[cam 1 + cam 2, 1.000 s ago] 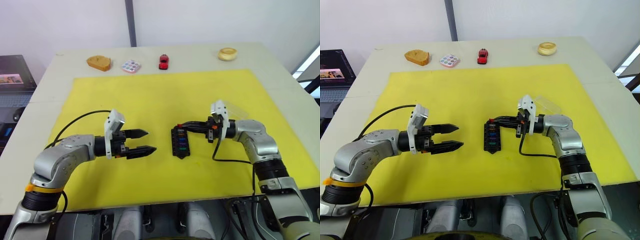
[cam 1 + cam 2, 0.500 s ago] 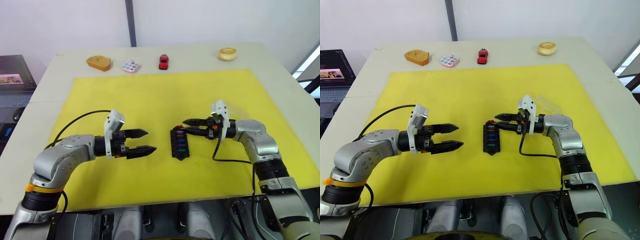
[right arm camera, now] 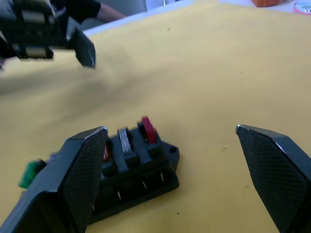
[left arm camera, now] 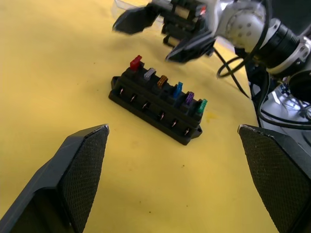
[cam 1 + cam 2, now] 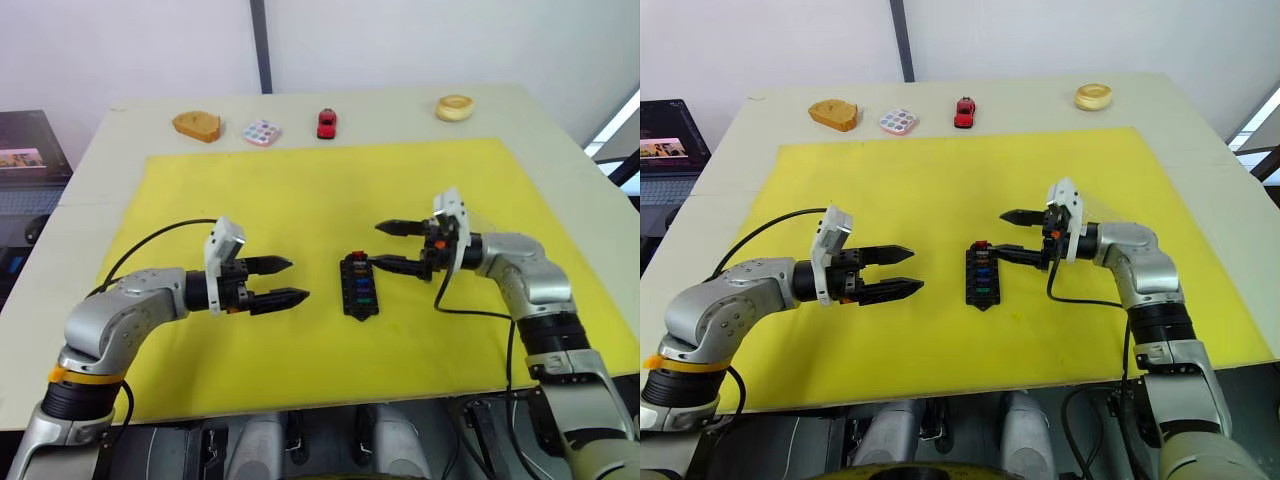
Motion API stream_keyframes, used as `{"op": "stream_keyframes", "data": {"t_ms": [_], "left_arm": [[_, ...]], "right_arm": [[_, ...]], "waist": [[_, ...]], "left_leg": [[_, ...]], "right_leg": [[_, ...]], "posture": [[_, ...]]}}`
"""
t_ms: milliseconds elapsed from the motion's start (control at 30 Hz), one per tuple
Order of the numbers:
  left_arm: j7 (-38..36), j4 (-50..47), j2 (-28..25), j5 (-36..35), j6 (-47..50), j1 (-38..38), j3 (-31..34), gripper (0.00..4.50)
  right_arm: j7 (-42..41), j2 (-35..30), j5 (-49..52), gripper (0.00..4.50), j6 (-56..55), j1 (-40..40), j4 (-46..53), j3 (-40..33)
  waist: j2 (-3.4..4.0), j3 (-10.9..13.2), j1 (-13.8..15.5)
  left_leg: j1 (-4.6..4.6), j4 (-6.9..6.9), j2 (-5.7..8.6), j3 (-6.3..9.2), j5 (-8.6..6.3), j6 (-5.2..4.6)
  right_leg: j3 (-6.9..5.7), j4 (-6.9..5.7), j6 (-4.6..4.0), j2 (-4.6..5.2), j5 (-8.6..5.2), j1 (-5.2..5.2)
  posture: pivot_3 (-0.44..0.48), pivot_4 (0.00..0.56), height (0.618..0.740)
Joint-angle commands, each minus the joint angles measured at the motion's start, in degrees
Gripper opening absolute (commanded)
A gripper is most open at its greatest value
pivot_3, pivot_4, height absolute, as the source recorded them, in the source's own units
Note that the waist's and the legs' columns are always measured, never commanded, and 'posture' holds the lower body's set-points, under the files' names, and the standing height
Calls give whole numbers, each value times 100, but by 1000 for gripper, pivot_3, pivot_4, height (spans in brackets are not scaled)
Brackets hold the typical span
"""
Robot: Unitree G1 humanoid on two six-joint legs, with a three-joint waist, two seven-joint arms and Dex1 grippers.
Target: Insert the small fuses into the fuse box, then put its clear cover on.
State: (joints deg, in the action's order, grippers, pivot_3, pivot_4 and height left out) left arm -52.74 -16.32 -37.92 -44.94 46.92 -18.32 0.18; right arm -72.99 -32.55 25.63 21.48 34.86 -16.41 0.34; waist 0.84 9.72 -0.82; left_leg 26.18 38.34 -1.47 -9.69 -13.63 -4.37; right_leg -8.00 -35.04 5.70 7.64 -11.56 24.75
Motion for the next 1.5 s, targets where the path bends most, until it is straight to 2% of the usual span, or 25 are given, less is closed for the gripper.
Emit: {"op": "stream_keyframes", "data": {"t_ms": [33, 133, 367, 1500], "left_arm": [[-184, -34, -199, 127, -179, -281, 130, 4500], [-342, 49, -405, 458, -404, -446, -13, 4500], [-369, -49, -391, 624, -529, -428, -51, 4500], [-77, -186, -106, 617, -582, 8, 78, 4500]], "right_arm": [[15, -31, 351, 4458, 461, 239, 534, -135], [191, 105, 219, 3594, 452, 291, 594, -10], [412, 211, -193, 28, 205, 283, 604, 340], [166, 18, -904, 28, -600, -293, 215, 683]], "waist": [[0, 0, 9], [0, 0, 19], [0, 0, 8], [-3, -3, 13]], "left_leg": [[0, 0, 0, 0, 0, 0], [0, 0, 2, 0, -1, 2], [2, -1, 2, -2, -8, 15], [-16, -1, 2, -1, -8, 17]], "right_leg": [[0, -1, -2, 0, -1, 0], [0, -1, -3, 2, -2, 0], [0, -3, -4, 2, -2, 4], [0, -1, -3, 2, -4, -14]], "posture": [[0, 150, 740], [0, 150, 740], [0, 150, 740], [0, 150, 740]]}}
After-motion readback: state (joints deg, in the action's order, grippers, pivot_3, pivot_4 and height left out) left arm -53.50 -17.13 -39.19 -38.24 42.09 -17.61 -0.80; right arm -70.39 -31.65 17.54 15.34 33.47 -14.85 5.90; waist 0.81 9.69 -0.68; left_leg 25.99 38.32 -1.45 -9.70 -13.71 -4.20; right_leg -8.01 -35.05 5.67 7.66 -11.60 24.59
